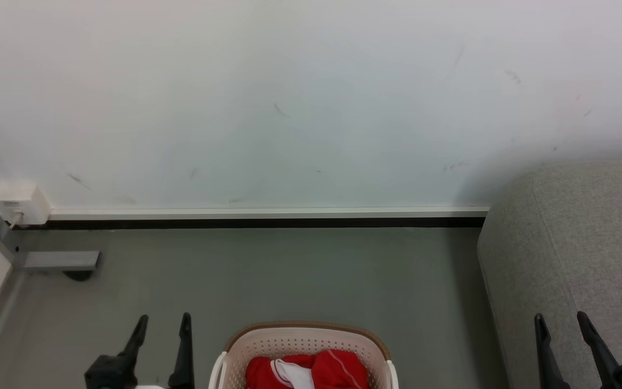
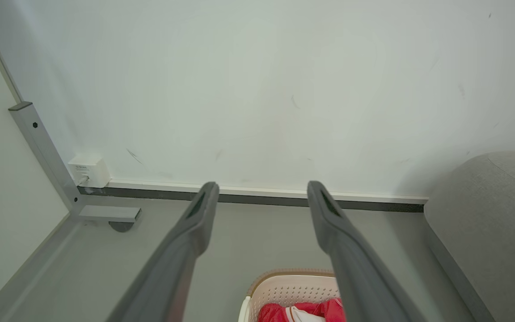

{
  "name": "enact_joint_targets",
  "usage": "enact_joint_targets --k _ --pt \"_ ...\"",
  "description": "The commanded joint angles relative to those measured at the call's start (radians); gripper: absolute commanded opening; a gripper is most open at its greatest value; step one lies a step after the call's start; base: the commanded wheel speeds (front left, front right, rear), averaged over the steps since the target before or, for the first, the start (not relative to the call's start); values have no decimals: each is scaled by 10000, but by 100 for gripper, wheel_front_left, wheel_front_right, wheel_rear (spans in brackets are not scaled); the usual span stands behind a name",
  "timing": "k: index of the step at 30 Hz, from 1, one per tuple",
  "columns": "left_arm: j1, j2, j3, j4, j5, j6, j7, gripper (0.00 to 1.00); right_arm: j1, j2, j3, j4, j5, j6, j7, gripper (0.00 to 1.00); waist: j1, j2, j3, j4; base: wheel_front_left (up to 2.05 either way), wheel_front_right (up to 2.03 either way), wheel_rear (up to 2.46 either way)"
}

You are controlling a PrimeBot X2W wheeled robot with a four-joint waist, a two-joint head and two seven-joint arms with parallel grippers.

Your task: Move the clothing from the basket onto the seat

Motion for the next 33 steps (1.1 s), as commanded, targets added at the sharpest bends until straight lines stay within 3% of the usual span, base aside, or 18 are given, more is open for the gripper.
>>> enact_joint_targets --k 1,7,33 --pt "109 123 33 11 283 33 -133 100 113 -67 -109 16 -290 -18 -97 100 0 0 0 -3 0 0 0" --pt "136 44 145 61 634 44 -217 100 139 -19 -365 18 -533 -19 -208 100 0 0 15 19 0 0 0" --pt "39 -240 1116 394 700 -802 -341 100 131 127 -716 164 -617 -21 -331 100 0 0 32 71 0 0 0"
